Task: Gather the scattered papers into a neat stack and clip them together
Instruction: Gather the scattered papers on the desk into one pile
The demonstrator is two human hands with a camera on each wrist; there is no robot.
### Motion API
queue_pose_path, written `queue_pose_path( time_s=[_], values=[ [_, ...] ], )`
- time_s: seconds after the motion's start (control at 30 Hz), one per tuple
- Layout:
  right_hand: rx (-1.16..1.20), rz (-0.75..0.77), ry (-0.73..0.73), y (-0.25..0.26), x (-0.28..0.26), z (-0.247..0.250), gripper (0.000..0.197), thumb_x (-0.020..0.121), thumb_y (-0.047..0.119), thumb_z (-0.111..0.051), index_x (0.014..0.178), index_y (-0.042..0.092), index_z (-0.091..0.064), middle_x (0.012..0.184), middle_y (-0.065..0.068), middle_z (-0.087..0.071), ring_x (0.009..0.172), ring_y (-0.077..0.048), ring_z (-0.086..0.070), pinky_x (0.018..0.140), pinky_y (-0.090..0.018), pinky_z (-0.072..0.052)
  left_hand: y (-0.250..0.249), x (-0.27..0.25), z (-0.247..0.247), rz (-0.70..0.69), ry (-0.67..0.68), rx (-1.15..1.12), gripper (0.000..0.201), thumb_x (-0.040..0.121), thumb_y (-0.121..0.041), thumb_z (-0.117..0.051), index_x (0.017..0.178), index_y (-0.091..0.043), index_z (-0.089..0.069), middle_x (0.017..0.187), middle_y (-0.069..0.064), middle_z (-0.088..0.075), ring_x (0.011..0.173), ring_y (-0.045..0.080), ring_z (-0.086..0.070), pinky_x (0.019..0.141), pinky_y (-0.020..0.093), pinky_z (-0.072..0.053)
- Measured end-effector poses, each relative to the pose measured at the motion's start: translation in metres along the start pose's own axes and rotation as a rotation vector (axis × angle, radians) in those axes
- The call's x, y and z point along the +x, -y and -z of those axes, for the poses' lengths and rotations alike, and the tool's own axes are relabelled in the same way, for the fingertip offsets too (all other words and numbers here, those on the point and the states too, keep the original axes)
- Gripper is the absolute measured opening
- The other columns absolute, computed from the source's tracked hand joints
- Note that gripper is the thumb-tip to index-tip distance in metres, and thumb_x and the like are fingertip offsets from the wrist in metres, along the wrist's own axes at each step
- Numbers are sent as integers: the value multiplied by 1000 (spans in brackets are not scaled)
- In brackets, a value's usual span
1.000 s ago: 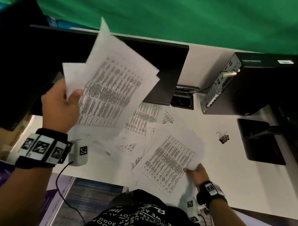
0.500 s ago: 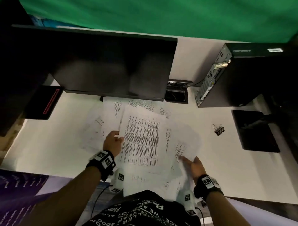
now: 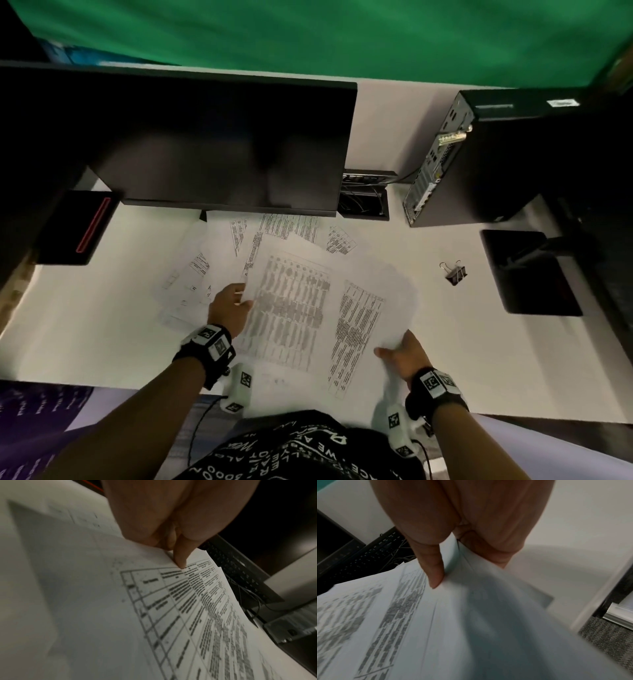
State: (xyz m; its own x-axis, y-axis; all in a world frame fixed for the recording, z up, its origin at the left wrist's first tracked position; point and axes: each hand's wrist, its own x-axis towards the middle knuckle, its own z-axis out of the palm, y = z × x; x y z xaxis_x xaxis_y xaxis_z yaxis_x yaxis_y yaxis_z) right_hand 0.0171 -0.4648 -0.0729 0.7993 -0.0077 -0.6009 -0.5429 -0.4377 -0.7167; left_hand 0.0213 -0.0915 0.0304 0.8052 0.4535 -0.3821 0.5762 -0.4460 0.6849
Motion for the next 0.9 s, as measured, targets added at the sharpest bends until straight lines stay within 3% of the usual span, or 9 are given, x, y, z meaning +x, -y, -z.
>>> queue_pose_path(
  time_s=[0.17, 0.3, 0.37, 0.43, 0.57, 0.63, 0.73, 0.83, 0.9],
  values=[
    [34, -49, 13, 10, -3, 0, 79, 54, 41, -82, 127, 23, -55, 117, -1, -70, 107, -27, -65, 96, -54, -53, -31, 5, 47, -192, -188, -34, 28, 92, -6, -57, 119, -11, -62, 108, 5, -62, 101, 25, -59, 88, 23, -42],
    [-98, -44, -3, 25, -12, 0, 71, 73, 36, -81, 133, 17, -47, 122, 0, -62, 111, -27, -62, 95, -37, -49, -69, -1, 84, -441, -239, -112, 29, 92, -1, -55, 97, -28, -62, 87, -14, -64, 76, -8, -59, 66, -2, -39],
    [-106, -27, -1, 29, -15, 1, 67, 77, 29, -77, 136, 15, -47, 125, -3, -62, 113, -27, -60, 95, -37, -47, -81, 1, 99, -485, -241, -248, 36, 90, -1, -58, 92, -37, -61, 88, -19, -66, 80, -9, -62, 72, 9, -49],
    [-104, -10, -4, 29, -15, 1, 68, 75, 29, -76, 136, 15, -48, 127, -5, -63, 113, -28, -60, 98, -41, -48, -87, 3, 108, -506, -219, -457, 37, 89, 3, -58, 97, -33, -64, 101, -9, -69, 96, 9, -66, 84, 27, -53],
    [-38, -31, 4, 28, -14, 0, 65, 67, 29, -72, 129, 18, -54, 118, -3, -68, 108, -28, -65, 95, -50, -53, -92, 7, 94, -424, -78, -646, 32, 89, 7, -57, 110, -16, -63, 106, 7, -70, 95, 14, -68, 86, 31, -55],
    [-38, -23, 18, 32, -17, 1, 58, 71, 30, -70, 125, 17, -56, 114, -3, -70, 101, -25, -68, 87, -44, -57, -81, 10, 70, -257, -46, -536, 27, 89, 0, -62, 112, -13, -61, 98, 4, -69, 82, 10, -68, 84, 38, -55],
    [9, -60, 9, 32, -19, 2, 43, 79, 25, -67, 119, 16, -56, 110, -4, -70, 94, -23, -67, 78, -36, -56, -53, 16, 30, 24, -17, -255, 37, 87, -16, -69, 122, -12, -58, 116, 9, -65, 101, 24, -63, 94, 44, -51],
    [60, -27, -22, 27, -20, 1, 61, 68, 42, -66, 124, 20, -57, 120, 0, -69, 106, -24, -64, 96, -47, -52, -27, 13, 1, 88, -9, 22, 39, 93, -17, -59, 131, -10, -52, 130, 14, -59, 113, 32, -57, 97, 35, -43],
    [80, -10, -25, 32, -27, 1, 64, 71, 47, -65, 130, 24, -57, 126, 6, -64, 114, -21, -59, 106, -46, -45, -13, 9, -10, 98, 98, 90, 41, 97, -14, -51, 137, -14, -45, 131, 17, -57, 107, 32, -58, 92, 33, -44]
  ],
)
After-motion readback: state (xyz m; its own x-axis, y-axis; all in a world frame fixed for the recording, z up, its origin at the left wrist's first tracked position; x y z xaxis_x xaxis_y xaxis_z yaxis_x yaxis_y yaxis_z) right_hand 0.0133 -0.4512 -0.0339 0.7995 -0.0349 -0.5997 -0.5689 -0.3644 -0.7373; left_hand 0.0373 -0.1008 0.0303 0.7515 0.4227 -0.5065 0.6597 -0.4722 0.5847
